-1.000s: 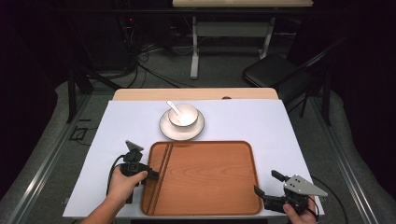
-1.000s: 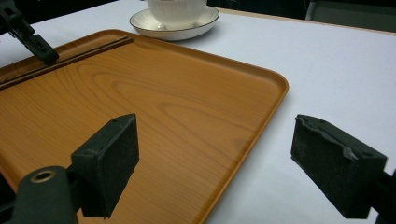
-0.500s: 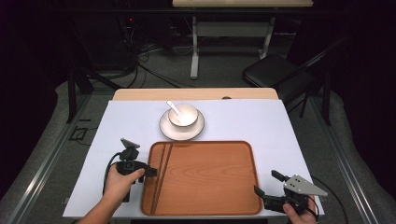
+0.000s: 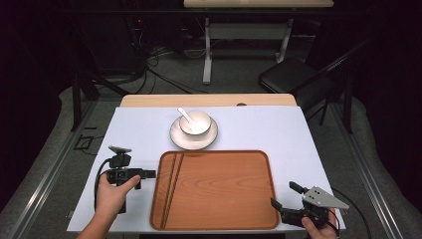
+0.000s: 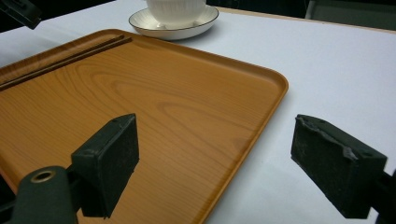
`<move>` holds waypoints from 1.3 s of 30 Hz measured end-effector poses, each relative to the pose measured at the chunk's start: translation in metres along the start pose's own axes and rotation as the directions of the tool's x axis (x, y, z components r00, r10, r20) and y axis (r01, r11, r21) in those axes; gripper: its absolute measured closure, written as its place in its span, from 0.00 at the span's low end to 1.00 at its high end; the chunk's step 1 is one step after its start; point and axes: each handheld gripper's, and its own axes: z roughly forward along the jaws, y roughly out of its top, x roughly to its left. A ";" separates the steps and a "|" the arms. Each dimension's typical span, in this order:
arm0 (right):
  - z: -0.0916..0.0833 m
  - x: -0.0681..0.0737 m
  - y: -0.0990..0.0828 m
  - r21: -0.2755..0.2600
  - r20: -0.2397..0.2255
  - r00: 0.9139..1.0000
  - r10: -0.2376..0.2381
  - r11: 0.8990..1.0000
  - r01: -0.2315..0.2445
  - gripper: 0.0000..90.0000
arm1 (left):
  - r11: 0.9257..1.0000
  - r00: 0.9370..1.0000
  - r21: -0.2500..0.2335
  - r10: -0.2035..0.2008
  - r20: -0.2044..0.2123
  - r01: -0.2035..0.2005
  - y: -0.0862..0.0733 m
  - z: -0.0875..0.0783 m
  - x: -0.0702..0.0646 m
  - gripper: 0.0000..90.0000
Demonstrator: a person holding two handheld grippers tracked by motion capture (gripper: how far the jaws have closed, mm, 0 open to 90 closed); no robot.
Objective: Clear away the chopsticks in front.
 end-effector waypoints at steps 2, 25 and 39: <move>0.000 0.000 0.000 0.001 -0.001 1.000 0.002 1.000 -0.002 0.16 | 1.000 1.000 -0.023 -0.008 0.005 0.008 -0.002 -0.002 0.003 0.54; 0.000 0.000 0.000 0.001 0.002 1.000 0.004 1.000 -0.004 0.16 | 0.975 0.994 -0.196 -0.093 0.052 0.102 -0.039 0.000 0.049 0.49; -0.001 0.000 0.000 -0.004 0.000 1.000 0.000 1.000 0.000 0.16 | 0.973 0.995 -0.209 -0.086 0.046 0.094 -0.047 0.010 0.052 0.49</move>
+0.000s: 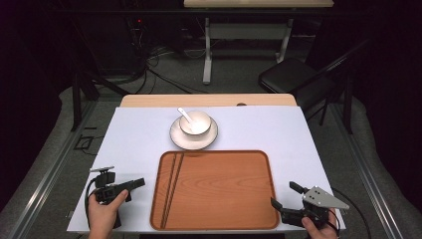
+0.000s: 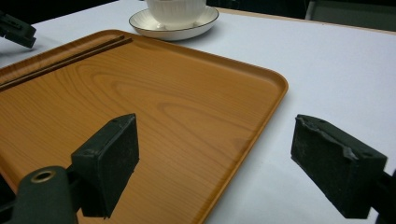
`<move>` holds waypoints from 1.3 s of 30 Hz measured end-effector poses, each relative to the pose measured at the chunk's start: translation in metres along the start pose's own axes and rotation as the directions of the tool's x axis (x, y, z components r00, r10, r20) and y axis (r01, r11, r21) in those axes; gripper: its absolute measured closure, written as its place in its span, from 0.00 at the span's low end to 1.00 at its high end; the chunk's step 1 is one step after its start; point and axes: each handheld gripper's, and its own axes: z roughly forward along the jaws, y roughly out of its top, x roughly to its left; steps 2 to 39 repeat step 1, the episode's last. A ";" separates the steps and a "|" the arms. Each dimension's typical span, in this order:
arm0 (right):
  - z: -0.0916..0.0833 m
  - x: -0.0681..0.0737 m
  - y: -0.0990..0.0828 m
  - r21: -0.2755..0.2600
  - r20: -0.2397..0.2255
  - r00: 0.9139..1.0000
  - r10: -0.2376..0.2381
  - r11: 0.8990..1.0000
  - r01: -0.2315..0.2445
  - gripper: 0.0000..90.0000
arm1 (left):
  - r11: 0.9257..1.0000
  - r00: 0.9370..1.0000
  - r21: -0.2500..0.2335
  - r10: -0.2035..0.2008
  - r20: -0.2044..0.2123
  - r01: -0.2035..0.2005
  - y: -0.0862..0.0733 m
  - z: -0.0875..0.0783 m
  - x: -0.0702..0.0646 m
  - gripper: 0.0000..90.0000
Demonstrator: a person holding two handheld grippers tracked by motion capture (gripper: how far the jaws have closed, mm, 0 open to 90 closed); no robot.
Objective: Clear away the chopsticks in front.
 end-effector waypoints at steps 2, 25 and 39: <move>0.000 0.000 0.000 -0.002 0.002 1.000 0.005 1.000 -0.005 0.16 | 1.000 1.000 -0.003 -0.001 0.000 0.001 0.000 0.000 0.000 0.49; 0.000 0.000 0.000 -0.002 0.002 1.000 0.005 1.000 -0.005 0.16 | 1.000 1.000 -0.003 -0.001 0.000 0.001 0.000 0.000 0.000 0.49; 0.000 0.000 0.000 -0.002 0.002 1.000 0.005 1.000 -0.005 0.16 | 1.000 1.000 -0.003 -0.001 0.000 0.001 0.000 0.000 0.000 0.49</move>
